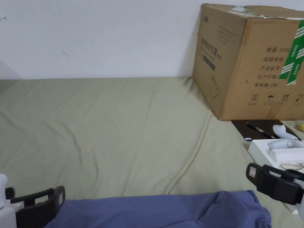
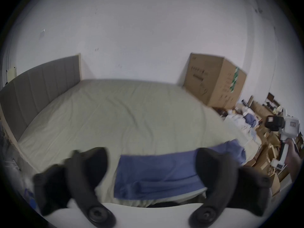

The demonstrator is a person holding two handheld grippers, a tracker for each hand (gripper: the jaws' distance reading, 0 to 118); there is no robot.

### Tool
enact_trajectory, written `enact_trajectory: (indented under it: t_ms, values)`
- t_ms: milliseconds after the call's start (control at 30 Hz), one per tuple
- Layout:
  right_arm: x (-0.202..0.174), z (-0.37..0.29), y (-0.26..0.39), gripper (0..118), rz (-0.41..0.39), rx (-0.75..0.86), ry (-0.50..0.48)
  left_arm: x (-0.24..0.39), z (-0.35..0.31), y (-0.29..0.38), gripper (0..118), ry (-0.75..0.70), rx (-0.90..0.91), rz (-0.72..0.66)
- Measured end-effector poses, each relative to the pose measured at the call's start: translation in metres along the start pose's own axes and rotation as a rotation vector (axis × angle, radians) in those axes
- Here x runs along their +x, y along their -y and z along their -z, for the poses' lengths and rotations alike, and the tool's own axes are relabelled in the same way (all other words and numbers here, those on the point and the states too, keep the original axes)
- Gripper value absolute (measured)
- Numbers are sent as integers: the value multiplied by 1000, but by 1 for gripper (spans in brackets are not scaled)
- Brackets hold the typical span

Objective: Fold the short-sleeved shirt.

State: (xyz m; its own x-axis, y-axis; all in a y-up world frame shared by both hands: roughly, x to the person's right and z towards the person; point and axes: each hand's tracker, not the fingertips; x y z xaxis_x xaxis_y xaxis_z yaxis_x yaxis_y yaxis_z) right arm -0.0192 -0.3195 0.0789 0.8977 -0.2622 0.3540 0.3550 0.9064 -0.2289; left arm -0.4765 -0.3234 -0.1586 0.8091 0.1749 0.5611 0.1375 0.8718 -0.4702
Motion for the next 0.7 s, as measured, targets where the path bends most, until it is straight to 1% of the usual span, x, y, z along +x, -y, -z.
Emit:
enact_trajectory:
  t_ms: [33,67,100,133,167,200,267,333,367,433,467,500,533,567,600,633,667,700]
  values:
    - [-13,-2,0,11,-50,65,-21,5,-5,-2,18,25,48,-5]
    - [-21,4,4,0,-127,97,9,11,-7,-2,0,20,73,-2]
    - [-33,5,6,0,-183,155,59,16,-7,0,0,2,74,13]
    - [-39,10,8,0,-215,183,81,17,-7,0,0,-22,117,23]
    - [-42,14,8,0,-201,181,30,15,-7,-1,0,-11,109,24]
    - [-44,13,11,0,-181,183,5,15,-6,-3,0,-10,101,27]
    - [-50,15,9,0,-186,187,8,13,-4,-2,0,-53,113,55]
    - [-53,13,5,0,-212,188,-5,1,-8,-10,0,-38,130,54]
    - [-53,13,4,0,-220,175,-6,-6,-2,-11,0,-11,106,38]
    - [-52,14,0,0,-219,151,-11,-40,17,-25,0,28,-52,-45]
    - [-55,16,-1,0,-216,132,-21,-65,35,-30,0,80,-193,-116]
    - [-55,17,-1,0,-208,112,-31,-87,58,-28,0,176,-342,-217]
    - [-56,19,-1,0,-203,95,-40,-113,77,-19,0,256,-454,-322]
    - [-56,21,0,0,-198,78,-49,-133,91,-9,0,289,-511,-414]
    - [-67,25,1,0,-199,53,-58,-155,104,2,0,323,-555,-493]
    - [-69,27,3,0,-192,37,-64,-166,118,17,2,366,-585,-570]
    - [-71,30,5,0,-186,21,-68,-183,129,28,16,405,-626,-648]
    - [-74,33,8,0,-183,4,-69,-195,137,38,46,405,-645,-696]
